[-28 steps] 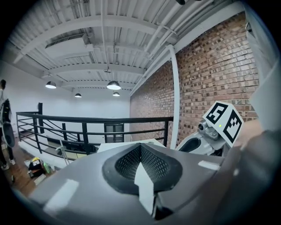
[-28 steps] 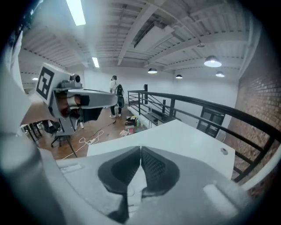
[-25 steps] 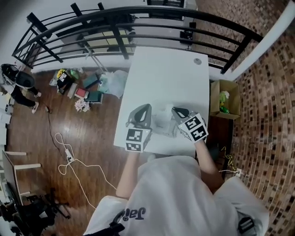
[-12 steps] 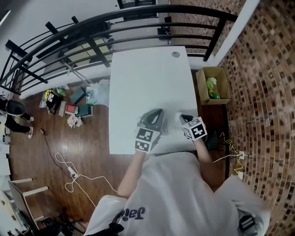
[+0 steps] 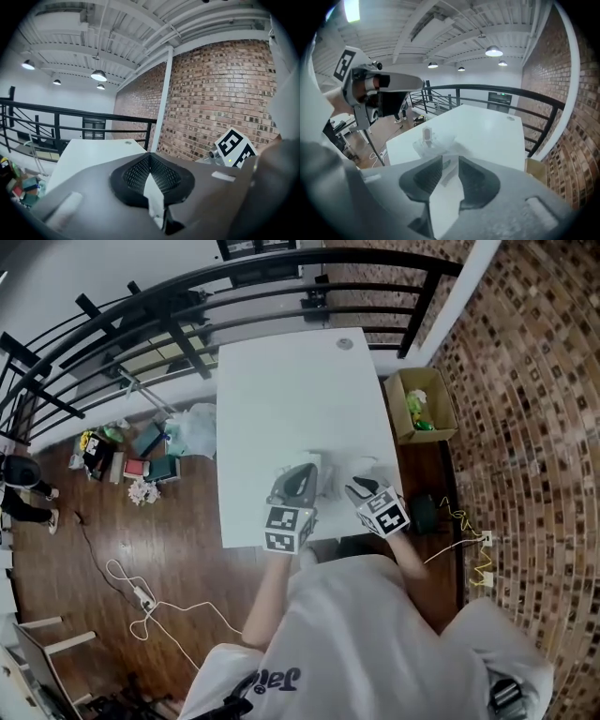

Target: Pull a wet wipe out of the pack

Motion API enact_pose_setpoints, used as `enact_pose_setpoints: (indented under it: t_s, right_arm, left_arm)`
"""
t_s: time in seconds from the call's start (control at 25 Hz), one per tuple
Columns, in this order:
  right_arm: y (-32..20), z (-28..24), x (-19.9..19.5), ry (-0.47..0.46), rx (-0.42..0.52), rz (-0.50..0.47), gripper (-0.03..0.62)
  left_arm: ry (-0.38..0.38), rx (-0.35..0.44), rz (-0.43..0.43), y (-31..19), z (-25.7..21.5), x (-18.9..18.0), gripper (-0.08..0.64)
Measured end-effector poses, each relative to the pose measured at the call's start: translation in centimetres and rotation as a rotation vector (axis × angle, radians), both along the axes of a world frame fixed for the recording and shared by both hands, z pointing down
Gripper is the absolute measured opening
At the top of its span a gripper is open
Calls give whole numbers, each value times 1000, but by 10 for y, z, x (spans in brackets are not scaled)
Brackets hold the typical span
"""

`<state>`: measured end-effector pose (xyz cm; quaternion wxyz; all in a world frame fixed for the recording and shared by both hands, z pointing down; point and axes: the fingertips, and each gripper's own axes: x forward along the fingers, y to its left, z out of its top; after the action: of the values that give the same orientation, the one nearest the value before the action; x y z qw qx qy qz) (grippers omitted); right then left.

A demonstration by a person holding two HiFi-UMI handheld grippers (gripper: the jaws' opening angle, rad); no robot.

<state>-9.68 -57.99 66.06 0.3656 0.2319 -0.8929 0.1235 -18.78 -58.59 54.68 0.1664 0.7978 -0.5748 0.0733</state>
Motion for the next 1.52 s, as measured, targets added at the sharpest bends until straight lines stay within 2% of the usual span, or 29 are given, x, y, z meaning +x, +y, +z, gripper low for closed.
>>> enact_pose_setpoints:
  t_s: [0.12,0.2,0.32,0.44,0.56,0.76,0.88,0.96,1.04,1.12,1.2,1.28,1.36,1.52]
  right_arm:
    - [23,-34,-12,-86,65,3,90]
    - [38,-65,-20,-190,116,32,0]
    - [69,-105,-25,-296,184,76,-8]
    - [100,-130,-26,-325,235,91,-8]
    - [123,-153,-24,-358,280,83,-8]
    - [128,-191,-26,-397,380,-3,-8]
    - [135,-239,-8,-486,450,24,-8]
    - [159,-260,19,-568,448,62,-8]
    - [198,-251,50,-600,401,74,-8]
    - [236,-211,82,-588,303,136,-8]
    - [260,-164,107,-559,167,225,-8]
    - [276,-139,129,-532,84,250,-8]
    - [288,-146,145,-536,96,225,-8]
    - [286,-200,163,-580,240,202,-8]
  left_arm:
    - [-2,37,-32,27,-10,-13,15]
    - [-21,81,-43,44,-23,-22,15]
    - [-28,154,-58,67,-44,-31,15]
    - [-14,199,-85,86,-59,-39,15]
    - [-6,210,-108,107,-65,-37,15]
    - [-47,248,-135,140,-82,-21,15]
    - [-70,290,-136,165,-103,5,15]
    - [-60,303,-134,184,-111,35,15]
    - [-52,298,-140,209,-108,71,15]
    - [-81,244,-199,242,-86,91,15]
    - [-84,157,-267,273,-64,95,15]
    - [-80,107,-291,303,-55,105,15]
    - [-96,101,-294,324,-55,117,15]
    - [-132,166,-228,325,-86,143,15]
